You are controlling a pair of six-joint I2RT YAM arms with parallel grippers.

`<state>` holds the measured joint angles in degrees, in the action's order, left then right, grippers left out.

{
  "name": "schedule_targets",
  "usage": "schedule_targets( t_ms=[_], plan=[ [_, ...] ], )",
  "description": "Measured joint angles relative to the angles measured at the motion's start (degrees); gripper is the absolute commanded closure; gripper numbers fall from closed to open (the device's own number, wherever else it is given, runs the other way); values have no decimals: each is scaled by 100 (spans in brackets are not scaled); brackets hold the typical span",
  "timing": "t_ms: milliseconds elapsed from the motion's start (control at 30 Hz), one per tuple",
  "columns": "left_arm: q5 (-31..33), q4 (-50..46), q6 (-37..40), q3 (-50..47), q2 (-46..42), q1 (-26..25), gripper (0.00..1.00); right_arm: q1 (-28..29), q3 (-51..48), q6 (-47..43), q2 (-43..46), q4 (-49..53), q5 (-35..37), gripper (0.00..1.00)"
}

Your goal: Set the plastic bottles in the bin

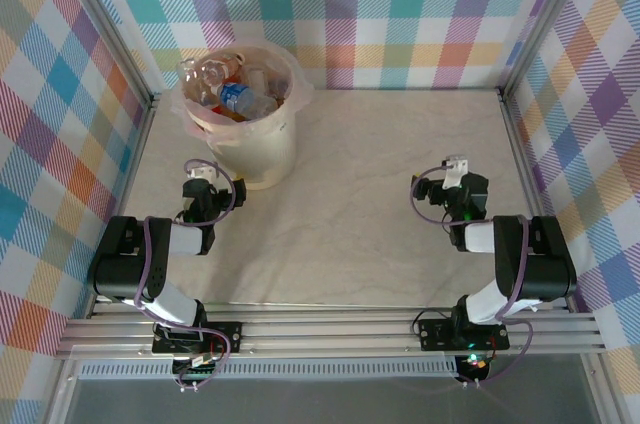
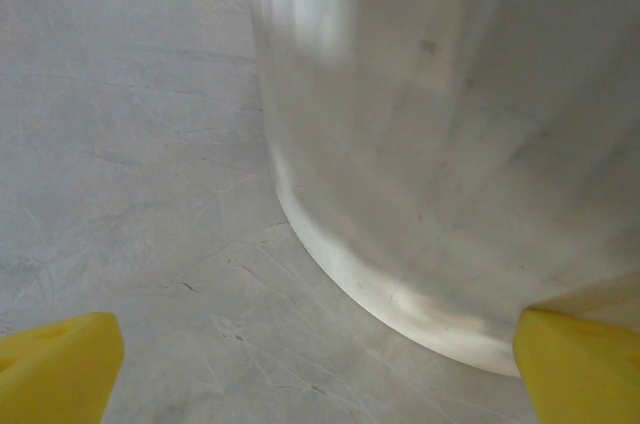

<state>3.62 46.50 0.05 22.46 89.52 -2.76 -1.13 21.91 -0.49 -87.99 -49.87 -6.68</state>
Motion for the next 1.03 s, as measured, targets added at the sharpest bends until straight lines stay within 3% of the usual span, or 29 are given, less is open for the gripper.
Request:
schedule_targets(
  t_ms=[1033],
  plan=[
    [39, -28, 90, 22, 0, -48, 0, -31, 35, 131, 0, 153, 214, 0]
  ],
)
